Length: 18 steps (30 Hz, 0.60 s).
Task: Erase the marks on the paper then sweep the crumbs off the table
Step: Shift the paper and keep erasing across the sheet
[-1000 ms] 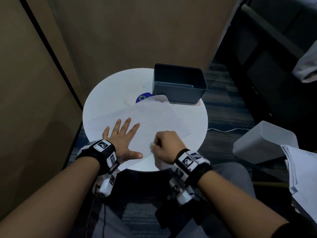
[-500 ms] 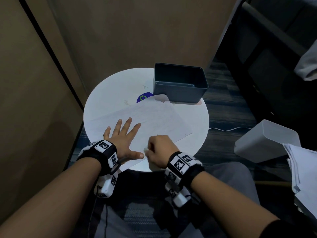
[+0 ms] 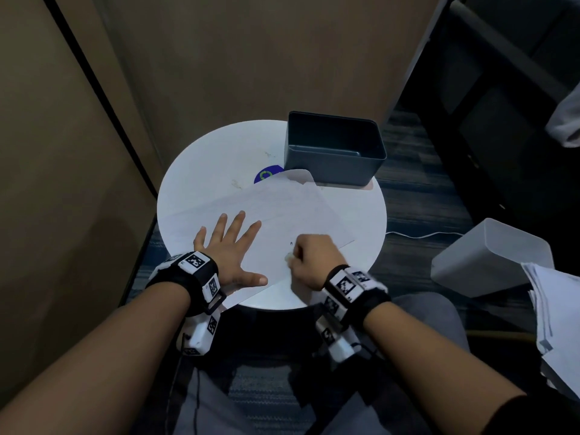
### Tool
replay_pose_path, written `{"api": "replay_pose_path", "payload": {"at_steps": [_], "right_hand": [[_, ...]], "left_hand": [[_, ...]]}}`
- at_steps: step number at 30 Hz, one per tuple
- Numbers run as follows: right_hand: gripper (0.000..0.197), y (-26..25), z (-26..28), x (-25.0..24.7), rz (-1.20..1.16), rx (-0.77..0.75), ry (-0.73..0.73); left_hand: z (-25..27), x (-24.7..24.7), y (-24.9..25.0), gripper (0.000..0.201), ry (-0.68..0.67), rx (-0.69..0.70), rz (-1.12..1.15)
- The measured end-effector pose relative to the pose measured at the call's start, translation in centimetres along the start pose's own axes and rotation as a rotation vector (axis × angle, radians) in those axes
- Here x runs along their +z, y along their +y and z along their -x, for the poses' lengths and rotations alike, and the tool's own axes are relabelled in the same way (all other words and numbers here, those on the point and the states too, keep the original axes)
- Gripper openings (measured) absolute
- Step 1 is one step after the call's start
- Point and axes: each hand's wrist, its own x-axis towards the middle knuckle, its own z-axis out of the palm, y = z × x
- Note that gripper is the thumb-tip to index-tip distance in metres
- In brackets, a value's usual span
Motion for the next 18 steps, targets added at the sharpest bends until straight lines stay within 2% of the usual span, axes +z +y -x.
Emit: {"api": "replay_pose_path", "payload": {"at_steps": [2, 4, 8, 10, 12, 15, 18], "right_hand": [[0.017, 1.3, -0.6, -1.1, 0.016, 0.054, 0.057], [0.014, 0.5, -0.7, -1.1, 0.030, 0.004, 0.064], [0.015, -3.2, 0.7, 1.3, -0.012, -0.143, -0.099], [0.015, -2.5, 0.7, 1.2, -0.024, -0.110, -0.085], [0.015, 0.2, -0.3, 0.0, 0.005, -0.060, 0.003], [0.020, 4.9, -1.8, -2.7, -0.029, 0.107, 0.128], [0.022, 7.4, -3.4, -5.3, 0.013, 0.205, 0.152]], "left_hand": [[0.0, 0.0, 0.0, 0.120, -0.022, -0.013, 0.002], [0.2, 0.2, 0.1, 0.120, -0.016, -0.009, 0.012], [0.4, 0.5, -0.1, 0.118, 0.019, -0.013, 0.008], [0.4, 0.4, -0.2, 0.121, 0.016, -0.005, 0.006], [0.2, 0.3, -0.2, 0.123, 0.017, 0.004, 0.005], [0.2, 0.4, 0.0, 0.122, -0.005, -0.001, 0.001], [0.2, 0.3, 0.0, 0.123, -0.017, -0.004, 0.001]]}}
